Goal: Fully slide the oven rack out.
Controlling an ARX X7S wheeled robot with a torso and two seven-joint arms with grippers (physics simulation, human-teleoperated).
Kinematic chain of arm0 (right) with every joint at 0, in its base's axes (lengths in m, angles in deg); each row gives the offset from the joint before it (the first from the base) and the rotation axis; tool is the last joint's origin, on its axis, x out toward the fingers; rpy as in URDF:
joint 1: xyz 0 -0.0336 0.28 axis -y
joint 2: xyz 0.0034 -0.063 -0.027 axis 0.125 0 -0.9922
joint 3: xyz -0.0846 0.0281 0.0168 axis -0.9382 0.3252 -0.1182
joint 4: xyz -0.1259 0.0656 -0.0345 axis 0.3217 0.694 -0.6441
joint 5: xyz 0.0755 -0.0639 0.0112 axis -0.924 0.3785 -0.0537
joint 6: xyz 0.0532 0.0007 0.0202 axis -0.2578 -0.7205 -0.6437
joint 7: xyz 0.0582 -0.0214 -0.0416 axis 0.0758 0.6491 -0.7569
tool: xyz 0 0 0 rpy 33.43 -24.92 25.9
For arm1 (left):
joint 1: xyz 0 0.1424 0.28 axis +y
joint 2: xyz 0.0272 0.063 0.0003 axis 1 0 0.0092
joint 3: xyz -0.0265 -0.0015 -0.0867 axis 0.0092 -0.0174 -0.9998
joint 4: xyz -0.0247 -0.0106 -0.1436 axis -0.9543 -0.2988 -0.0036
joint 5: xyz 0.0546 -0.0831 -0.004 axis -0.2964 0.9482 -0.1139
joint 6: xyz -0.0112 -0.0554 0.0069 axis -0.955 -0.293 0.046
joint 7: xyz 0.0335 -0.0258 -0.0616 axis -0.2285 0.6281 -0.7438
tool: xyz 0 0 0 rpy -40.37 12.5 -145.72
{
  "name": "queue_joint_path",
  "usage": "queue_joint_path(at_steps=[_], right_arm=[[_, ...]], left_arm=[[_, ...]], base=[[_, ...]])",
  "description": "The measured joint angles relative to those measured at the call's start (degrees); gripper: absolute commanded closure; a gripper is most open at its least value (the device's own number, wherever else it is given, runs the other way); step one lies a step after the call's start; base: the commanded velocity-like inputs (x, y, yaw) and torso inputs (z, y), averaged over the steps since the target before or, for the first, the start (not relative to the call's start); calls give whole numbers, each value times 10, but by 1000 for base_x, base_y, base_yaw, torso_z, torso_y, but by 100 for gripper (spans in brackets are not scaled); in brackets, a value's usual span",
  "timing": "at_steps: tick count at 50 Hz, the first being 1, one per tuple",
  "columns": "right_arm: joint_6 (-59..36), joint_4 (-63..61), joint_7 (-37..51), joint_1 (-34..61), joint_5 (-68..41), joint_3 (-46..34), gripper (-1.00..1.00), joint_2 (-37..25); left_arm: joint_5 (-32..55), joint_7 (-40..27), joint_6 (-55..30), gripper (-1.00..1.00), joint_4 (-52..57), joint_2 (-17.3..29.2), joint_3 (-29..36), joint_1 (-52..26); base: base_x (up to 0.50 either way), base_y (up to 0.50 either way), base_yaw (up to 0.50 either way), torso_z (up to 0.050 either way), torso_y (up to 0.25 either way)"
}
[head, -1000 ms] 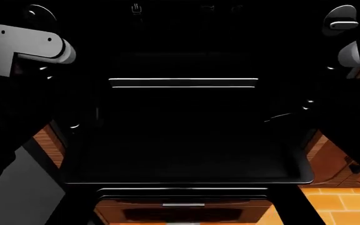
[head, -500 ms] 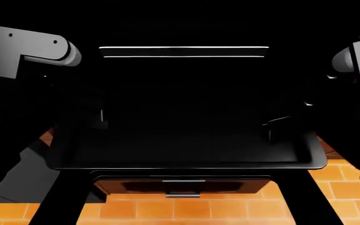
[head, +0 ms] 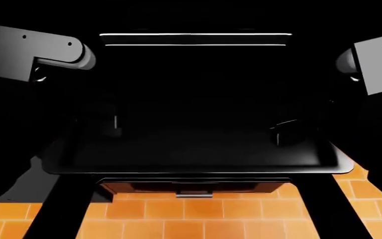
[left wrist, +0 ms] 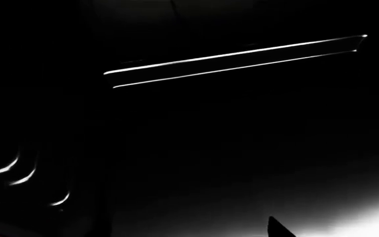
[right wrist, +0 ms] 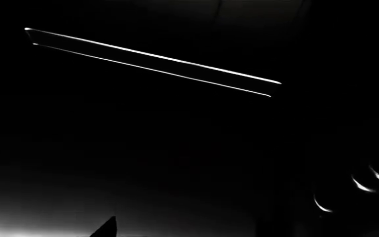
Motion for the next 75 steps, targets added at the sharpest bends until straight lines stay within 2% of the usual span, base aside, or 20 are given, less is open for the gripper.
queue_joint_path(at_steps=[16,32,44,60,75], right_arm=[[-5,47,-42,6,49,-16,-100,25],[-20,172,-58,32,97,-67,-100,74],[-30,265,-80,72,121,-102,-100,115],[-31,312,-95,82,134,-124,-100,133],[-17,305,-91,39,125,-127,-100,126]], left_arm=[[-45,38,1,-100,-37,-28,17,-8],[-132,116,4,-100,-137,-75,53,-13],[-168,148,-4,-100,-211,-100,85,-29],[-185,164,-8,-100,-246,-109,110,-23],[-197,175,3,-100,-241,-105,121,14]], base=[[0,0,0,0,-25],[0,0,0,0,0],[0,0,0,0,0],[0,0,0,0,0],[0,0,0,0,0]])
